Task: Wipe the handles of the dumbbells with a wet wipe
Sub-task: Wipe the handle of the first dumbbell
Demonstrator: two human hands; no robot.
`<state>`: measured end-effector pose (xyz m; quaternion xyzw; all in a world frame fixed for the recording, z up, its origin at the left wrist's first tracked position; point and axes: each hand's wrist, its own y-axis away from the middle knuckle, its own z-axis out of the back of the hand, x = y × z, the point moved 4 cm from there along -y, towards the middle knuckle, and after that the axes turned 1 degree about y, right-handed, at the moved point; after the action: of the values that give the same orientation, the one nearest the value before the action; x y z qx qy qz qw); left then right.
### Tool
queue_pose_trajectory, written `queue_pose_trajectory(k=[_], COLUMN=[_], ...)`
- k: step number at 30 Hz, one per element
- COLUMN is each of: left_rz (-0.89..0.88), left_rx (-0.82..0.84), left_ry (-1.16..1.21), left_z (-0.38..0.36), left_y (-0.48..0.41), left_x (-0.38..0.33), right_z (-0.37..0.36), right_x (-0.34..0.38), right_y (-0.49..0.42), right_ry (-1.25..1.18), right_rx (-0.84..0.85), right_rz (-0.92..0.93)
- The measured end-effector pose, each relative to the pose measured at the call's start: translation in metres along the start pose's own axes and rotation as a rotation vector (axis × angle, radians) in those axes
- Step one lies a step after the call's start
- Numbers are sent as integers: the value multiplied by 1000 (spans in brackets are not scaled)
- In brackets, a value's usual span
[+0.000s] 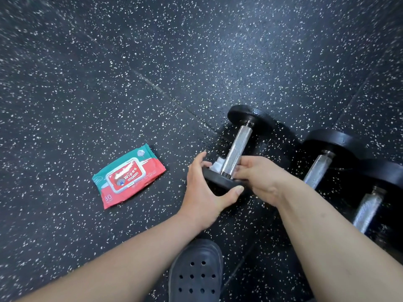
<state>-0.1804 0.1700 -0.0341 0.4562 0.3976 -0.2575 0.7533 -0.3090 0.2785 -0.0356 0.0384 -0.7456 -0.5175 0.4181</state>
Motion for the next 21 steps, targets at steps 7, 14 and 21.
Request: queue_pose_trajectory(k=[7,14,21], left_rz=[2,8,15], left_rx=[-5,-4,-8], left_ry=[-9,5,10], left_z=[0,0,-1], left_y=[2,2,2], left_x=[-3,-1,-2], right_z=[9,6,5], right_x=[6,18,55], right_y=[9,56,40], right_ry=[-103,370,758], right_rx=[-272,-446,-653], right_rz=[45,133,628])
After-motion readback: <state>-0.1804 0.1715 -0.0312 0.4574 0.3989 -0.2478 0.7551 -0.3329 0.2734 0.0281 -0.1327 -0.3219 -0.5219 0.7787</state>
